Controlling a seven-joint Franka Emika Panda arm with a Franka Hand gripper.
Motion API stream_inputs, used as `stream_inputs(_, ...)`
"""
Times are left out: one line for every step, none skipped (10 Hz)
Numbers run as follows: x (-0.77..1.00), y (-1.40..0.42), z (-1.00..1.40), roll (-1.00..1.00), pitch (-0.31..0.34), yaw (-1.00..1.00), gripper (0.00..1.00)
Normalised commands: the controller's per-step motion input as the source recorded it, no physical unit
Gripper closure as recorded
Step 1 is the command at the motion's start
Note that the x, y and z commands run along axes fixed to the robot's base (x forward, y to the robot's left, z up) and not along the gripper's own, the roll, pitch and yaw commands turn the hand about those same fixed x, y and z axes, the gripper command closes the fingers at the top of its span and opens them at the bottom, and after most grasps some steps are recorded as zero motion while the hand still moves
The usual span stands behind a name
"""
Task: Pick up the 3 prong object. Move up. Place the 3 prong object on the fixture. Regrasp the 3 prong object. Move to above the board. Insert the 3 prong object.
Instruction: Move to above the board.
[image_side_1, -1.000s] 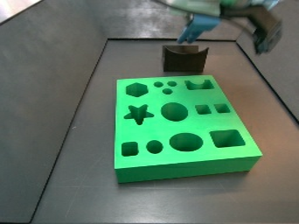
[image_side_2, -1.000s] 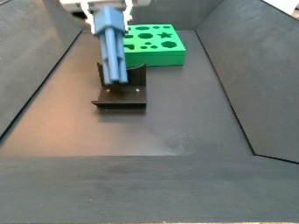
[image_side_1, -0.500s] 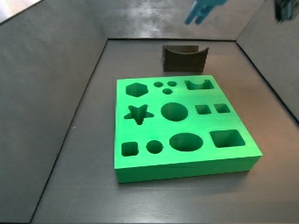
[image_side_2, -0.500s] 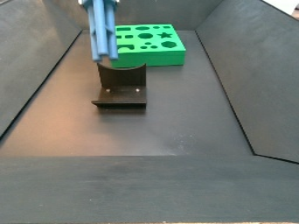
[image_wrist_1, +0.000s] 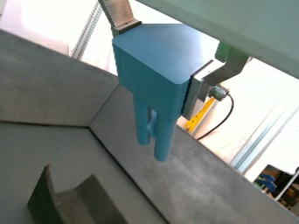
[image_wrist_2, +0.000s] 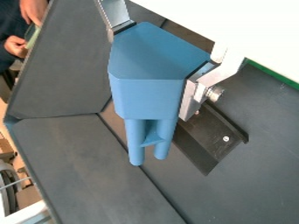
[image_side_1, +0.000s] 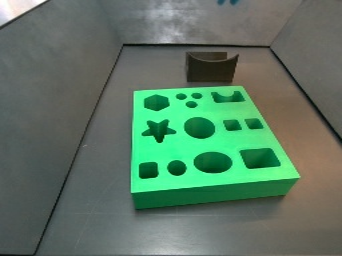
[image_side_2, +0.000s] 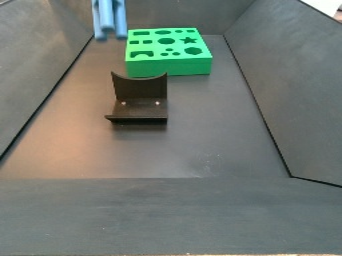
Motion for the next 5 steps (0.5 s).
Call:
stream_inputs(-0.87, -1.0, 0.4, -1.0, -0.074, -0.14, 1.0)
stream_inputs(-0.88, -1.0, 0.39, -1.0, -0.092, -0.14, 1.0)
stream_inputs(-0.95, -1.0, 0.4, -1.0, -0.12, -0.14, 1.0)
stream_inputs(-0.99, -1.0, 0.39, -1.0, -0.131, -0.15, 1.0)
stream_inputs(-1.0, -0.98, 0.39, -1.0, -0.139, -0.16, 1.0)
